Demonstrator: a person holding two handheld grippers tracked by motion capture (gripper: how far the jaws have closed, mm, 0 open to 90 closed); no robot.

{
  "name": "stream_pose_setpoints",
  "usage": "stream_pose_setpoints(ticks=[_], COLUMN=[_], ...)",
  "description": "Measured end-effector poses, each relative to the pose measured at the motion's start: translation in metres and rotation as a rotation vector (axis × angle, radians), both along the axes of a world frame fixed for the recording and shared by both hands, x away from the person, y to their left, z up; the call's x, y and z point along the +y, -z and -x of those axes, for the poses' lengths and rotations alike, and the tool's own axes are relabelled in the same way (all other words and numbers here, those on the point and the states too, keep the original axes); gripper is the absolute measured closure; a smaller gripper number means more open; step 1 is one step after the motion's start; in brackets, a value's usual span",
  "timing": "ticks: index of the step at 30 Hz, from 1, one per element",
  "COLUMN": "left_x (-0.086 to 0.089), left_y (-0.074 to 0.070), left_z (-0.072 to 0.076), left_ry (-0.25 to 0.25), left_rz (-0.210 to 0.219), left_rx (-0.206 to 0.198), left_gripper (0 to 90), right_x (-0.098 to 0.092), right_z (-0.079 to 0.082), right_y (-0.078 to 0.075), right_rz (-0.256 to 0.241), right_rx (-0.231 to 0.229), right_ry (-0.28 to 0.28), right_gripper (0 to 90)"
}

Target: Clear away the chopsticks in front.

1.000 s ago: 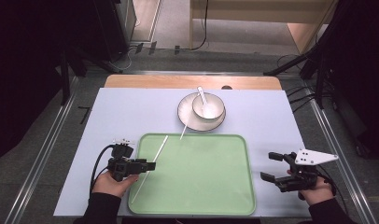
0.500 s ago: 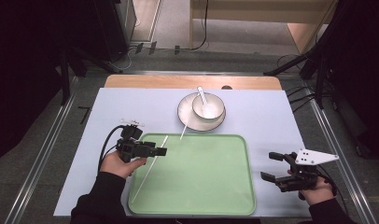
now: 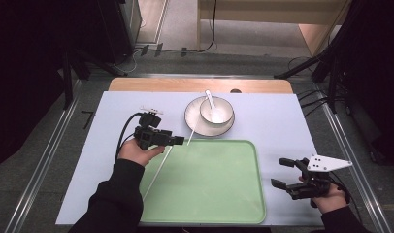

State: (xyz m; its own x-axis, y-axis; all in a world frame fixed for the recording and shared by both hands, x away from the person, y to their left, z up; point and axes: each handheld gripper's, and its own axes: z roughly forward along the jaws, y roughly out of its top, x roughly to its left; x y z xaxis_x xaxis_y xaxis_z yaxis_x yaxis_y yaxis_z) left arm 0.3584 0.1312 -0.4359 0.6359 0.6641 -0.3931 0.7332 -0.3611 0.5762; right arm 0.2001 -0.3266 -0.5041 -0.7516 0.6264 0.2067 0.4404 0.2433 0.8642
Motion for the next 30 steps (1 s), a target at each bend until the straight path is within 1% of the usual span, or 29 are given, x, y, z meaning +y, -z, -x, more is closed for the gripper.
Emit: stream_pose_setpoints(ticks=[1, 2, 7, 9, 10, 11, 12, 16, 18, 20, 21, 22, 23, 24, 25, 28, 30], left_x=[-0.006, -0.006, -0.022, -0.026, -0.028, -0.029, -0.032, -0.042, -0.047, -0.050, -0.052, -0.053, -0.055, -0.057, -0.059, -0.062, -0.064], left_y=[0.000, 0.000, 0.002, 0.002, 0.003, 0.003, 0.003, 0.005, 0.007, 0.010, 0.011, 0.014, 0.016, 0.018, 0.020, 0.028, 0.034], left_z=[-0.006, -0.006, -0.023, -0.028, -0.032, -0.033, -0.035, -0.045, -0.052, -0.058, -0.061, -0.065, -0.067, -0.069, -0.072, -0.078, -0.083], left_ry=[0.011, 0.011, 0.017, 0.015, 0.018, 0.020, 0.014, 0.027, 0.029, 0.024, 0.017, 0.022, 0.016, 0.020, 0.026, 0.030, 0.024], left_rz=[-0.016, -0.016, -0.056, -0.060, -0.050, -0.050, -0.046, -0.084, -0.102, -0.109, -0.098, -0.102, -0.114, -0.125, -0.129, -0.151, -0.165], left_rx=[0.002, 0.002, -0.017, -0.026, -0.032, -0.033, -0.037, -0.053, -0.050, -0.051, -0.036, -0.028, -0.027, -0.036, -0.036, -0.026, -0.006], left_gripper=[33.2, 33.2, 34.0, 35.1, 35.6, 36.1, 36.3, 37.5, 38.2, 40.0, 40.0, 40.5, 42.3, 42.3, 43.8, 47.3, 49.5], right_x=[0.000, 0.000, 0.000, 0.000, 0.000, 0.000, 0.000, 0.000, 0.000, 0.000, 0.000, 0.000, 0.000, 0.000, -0.001, -0.001, -0.002], right_z=[0.000, 0.000, 0.000, 0.000, 0.000, 0.000, 0.000, 0.000, 0.000, 0.000, 0.000, 0.000, 0.000, 0.000, 0.000, 0.000, 0.001], right_y=[0.000, 0.000, 0.000, 0.000, 0.000, 0.000, 0.000, 0.000, 0.000, 0.000, 0.000, -0.001, -0.001, -0.001, -0.001, -0.001, -0.001], right_rz=[0.001, 0.001, 0.001, 0.001, 0.000, -0.001, -0.001, -0.005, -0.005, -0.006, -0.006, -0.006, -0.006, -0.006, -0.007, -0.010, -0.014], right_rx=[0.000, 0.000, 0.000, 0.000, -0.001, -0.001, -0.001, -0.001, -0.001, -0.007, -0.007, -0.007, -0.007, -0.007, -0.007, -0.005, -0.004], right_ry=[-0.001, -0.001, -0.002, -0.002, -0.002, -0.003, -0.003, -0.004, -0.005, -0.005, -0.005, -0.005, -0.004, -0.004, -0.003, -0.003, -0.001], right_gripper=[16.1, 16.1, 16.2, 16.1, 16.2, 16.1, 16.1, 16.2, 16.1, 16.1, 16.1, 16.1, 16.1, 16.1, 16.1, 16.1, 16.1])
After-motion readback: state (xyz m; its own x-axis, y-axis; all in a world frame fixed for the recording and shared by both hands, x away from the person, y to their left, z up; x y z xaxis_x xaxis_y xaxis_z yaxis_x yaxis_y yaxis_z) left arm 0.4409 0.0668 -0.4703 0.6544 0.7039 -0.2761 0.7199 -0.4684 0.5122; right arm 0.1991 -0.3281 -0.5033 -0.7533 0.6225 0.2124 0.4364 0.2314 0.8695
